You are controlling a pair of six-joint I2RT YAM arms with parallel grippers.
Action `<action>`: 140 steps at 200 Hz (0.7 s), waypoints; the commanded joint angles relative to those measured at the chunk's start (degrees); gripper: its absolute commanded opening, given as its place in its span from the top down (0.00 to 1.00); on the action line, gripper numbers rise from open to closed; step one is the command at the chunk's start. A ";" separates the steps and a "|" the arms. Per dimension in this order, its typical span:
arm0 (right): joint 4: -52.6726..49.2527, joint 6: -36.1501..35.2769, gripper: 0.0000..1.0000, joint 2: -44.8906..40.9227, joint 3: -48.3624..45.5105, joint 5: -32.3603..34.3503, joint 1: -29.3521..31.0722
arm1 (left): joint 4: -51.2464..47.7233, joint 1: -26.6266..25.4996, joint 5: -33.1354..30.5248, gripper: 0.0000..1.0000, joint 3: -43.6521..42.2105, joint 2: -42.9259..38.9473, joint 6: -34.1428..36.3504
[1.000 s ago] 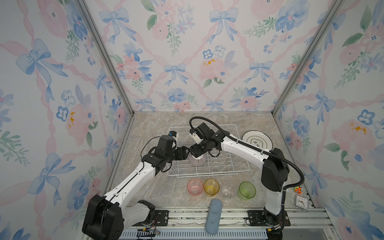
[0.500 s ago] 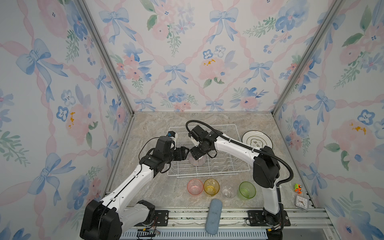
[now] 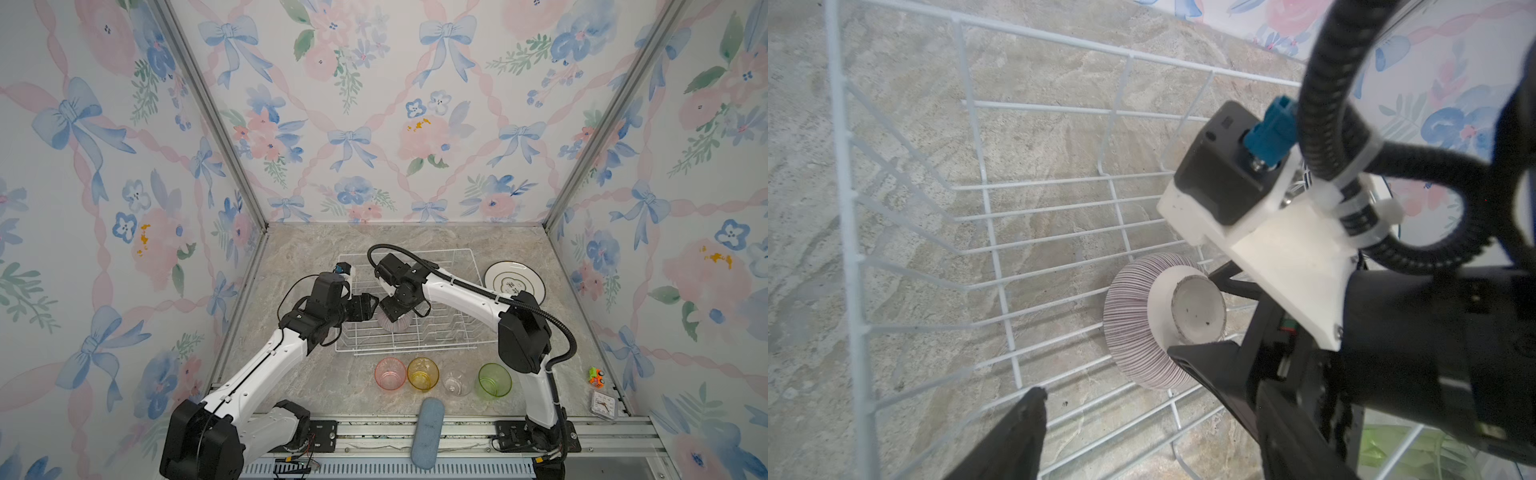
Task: Unload the mixed dishes from the dish rack
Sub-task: 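Grasp the striped bowl's foot rim with the right gripper from above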
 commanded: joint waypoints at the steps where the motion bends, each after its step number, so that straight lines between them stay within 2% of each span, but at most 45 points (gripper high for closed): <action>1: -2.41 -0.90 0.30 1.16 2.01 1.61 0.48 | 0.25 0.25 0.83 0.26 -0.75 -0.07 0.23; 104: -4.49 -1.48 0.39 2.75 3.75 -0.03 0.32 | 0.31 0.26 0.96 0.26 -0.92 0.29 0.45; 123: -4.67 -1.49 0.45 3.02 3.88 -0.21 0.24 | 0.34 0.24 0.90 0.25 -1.01 0.41 0.41; 140: -4.87 -1.41 0.55 3.09 3.84 -0.50 0.07 | 0.39 0.20 0.76 0.25 -1.05 0.77 0.34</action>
